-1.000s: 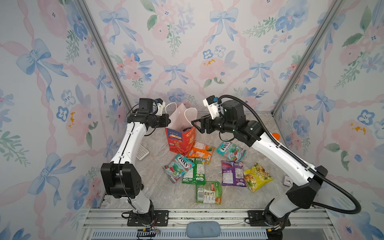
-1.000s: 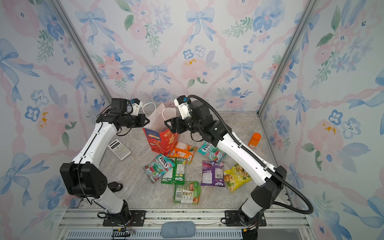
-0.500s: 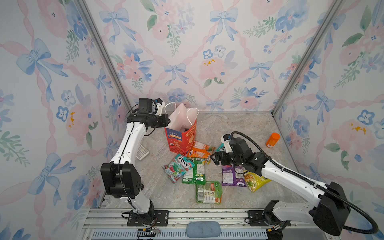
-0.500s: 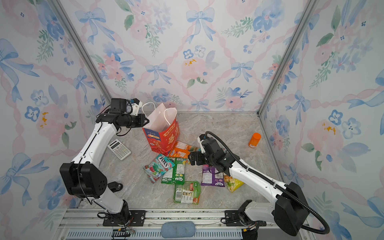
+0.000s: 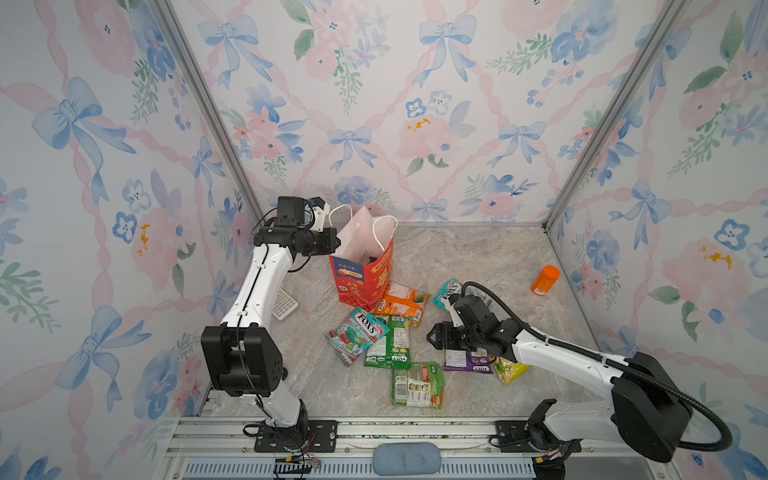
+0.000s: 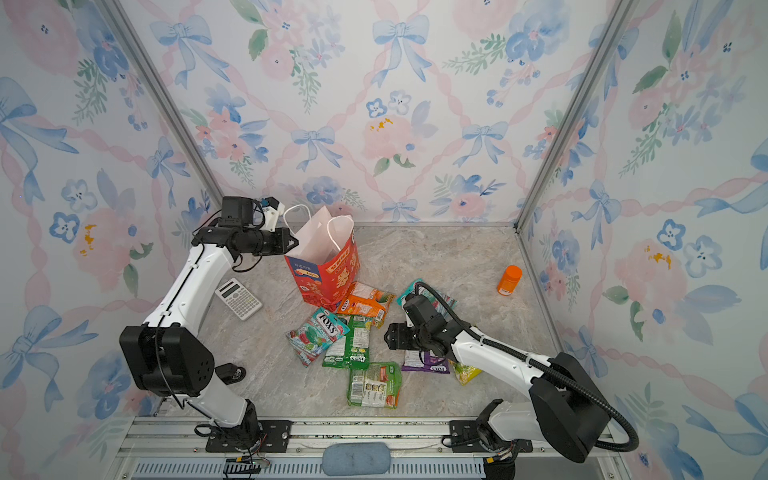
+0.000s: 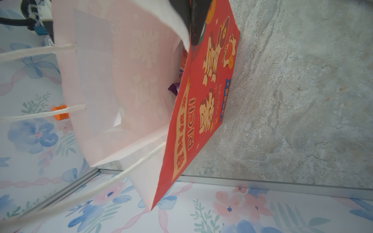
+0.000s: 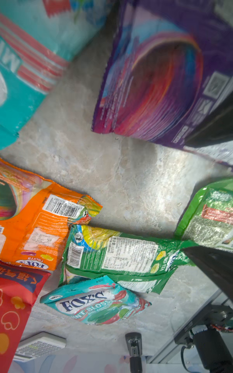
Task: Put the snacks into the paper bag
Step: 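Move the right gripper back down to the green snack packet, then grasp the green packet with the right gripper and lift it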
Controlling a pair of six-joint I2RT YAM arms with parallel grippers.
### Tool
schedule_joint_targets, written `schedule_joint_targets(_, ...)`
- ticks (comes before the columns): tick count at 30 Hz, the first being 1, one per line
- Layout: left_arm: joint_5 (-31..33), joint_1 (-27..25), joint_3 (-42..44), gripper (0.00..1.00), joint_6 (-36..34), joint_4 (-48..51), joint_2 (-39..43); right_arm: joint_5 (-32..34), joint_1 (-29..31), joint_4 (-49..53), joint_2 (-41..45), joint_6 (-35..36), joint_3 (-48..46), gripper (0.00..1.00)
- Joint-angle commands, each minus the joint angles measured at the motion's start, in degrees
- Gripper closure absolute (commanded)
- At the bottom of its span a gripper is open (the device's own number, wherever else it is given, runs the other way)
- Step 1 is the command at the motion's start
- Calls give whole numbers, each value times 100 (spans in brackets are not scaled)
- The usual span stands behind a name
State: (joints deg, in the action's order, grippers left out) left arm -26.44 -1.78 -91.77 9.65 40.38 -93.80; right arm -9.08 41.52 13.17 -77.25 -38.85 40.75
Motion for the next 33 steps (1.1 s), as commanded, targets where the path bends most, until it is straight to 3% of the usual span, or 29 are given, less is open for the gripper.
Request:
schedule_joint_targets(1, -15, 40, 145, 100, 46, 163, 9, -393, 174, -325, -428, -74, 300, 29)
schedule_joint_targets(7, -11, 38, 151, 100, 47, 158, 35, -706, 361, -709, -1145, -149, 567, 39)
schedule_joint_targets(18, -46, 38, 162, 100, 43, 160, 52, -1074, 413, -1172, -1974, -282, 973, 43)
schedule_joint_targets(33, -55, 46, 181, 100, 29, 160, 72, -1284, 436, -1446, -2273, -418, 1102, 62)
